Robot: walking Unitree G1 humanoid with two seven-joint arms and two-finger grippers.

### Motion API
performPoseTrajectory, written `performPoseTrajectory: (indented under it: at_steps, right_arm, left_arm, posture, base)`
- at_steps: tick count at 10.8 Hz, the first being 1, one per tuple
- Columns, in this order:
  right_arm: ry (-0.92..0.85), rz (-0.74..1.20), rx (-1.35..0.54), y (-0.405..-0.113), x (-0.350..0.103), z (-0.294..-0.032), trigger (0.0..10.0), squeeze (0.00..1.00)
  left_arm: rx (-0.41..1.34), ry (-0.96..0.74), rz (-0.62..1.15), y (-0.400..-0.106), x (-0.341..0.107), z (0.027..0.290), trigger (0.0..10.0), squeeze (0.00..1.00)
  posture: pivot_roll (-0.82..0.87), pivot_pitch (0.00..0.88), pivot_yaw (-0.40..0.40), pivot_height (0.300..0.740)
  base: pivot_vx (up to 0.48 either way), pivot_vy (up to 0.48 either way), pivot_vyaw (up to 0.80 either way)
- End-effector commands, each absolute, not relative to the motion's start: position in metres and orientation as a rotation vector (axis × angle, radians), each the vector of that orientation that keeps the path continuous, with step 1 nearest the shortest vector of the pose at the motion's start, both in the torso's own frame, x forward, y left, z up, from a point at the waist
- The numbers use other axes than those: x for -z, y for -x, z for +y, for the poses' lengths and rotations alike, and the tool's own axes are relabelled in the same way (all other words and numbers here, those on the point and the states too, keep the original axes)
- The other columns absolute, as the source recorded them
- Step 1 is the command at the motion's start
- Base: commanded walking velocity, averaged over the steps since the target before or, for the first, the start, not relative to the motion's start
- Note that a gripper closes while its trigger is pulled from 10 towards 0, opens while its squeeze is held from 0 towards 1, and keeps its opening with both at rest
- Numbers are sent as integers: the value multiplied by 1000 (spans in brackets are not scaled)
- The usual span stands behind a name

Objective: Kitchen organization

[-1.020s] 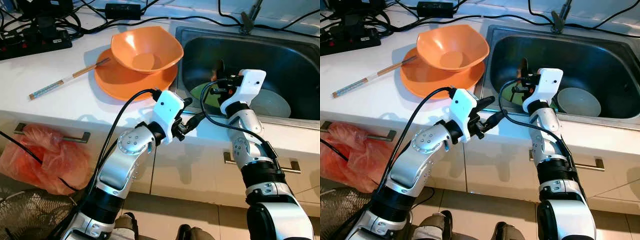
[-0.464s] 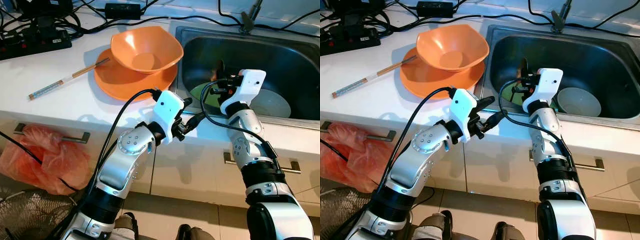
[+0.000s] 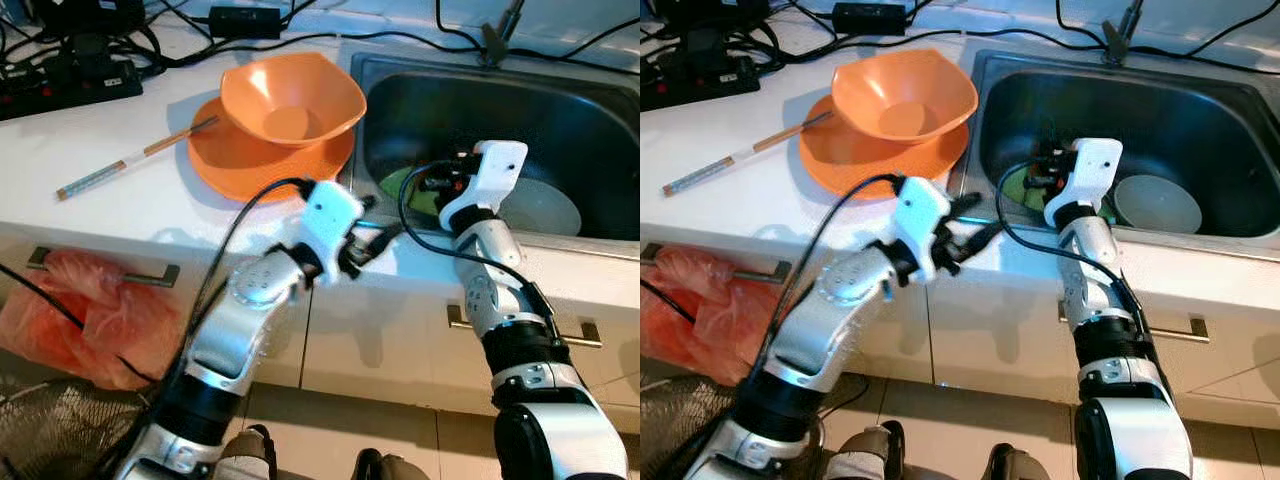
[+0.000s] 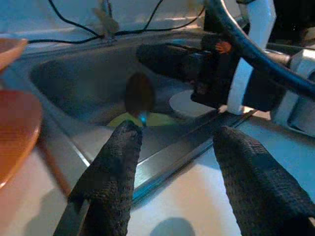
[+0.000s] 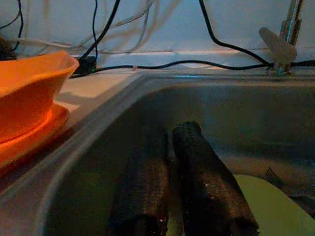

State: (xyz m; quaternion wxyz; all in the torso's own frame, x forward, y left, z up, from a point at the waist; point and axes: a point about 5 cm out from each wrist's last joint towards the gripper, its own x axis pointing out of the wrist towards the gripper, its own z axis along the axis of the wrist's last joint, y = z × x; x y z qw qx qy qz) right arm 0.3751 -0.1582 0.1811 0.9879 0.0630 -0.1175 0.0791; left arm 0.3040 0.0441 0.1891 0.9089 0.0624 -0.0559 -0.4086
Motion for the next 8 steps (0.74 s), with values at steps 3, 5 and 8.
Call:
performPoseTrajectory:
  at_steps: [3, 5, 8]
  right_arm:
    - [-109, -164, -144, -373, -163, -161, 10000, 0]
    - [-109, -178, -135, -373, -166, -162, 10000, 0]
    - [-137, -259, -124, -373, -185, -163, 10000, 0]
  left_arm:
    - [840, -135, -110, -303, -188, 44, 10000, 0]
    - [841, -137, -111, -303, -188, 44, 10000, 0]
    - [753, -128, -156, -310, -195, 49, 10000, 0]
  posture:
    - [218, 154, -41, 740]
    - [217, 152, -40, 740]
    - [212, 160, -42, 740]
  base:
    - [0, 0, 0]
    - [0, 0, 0]
    - [0, 0, 0]
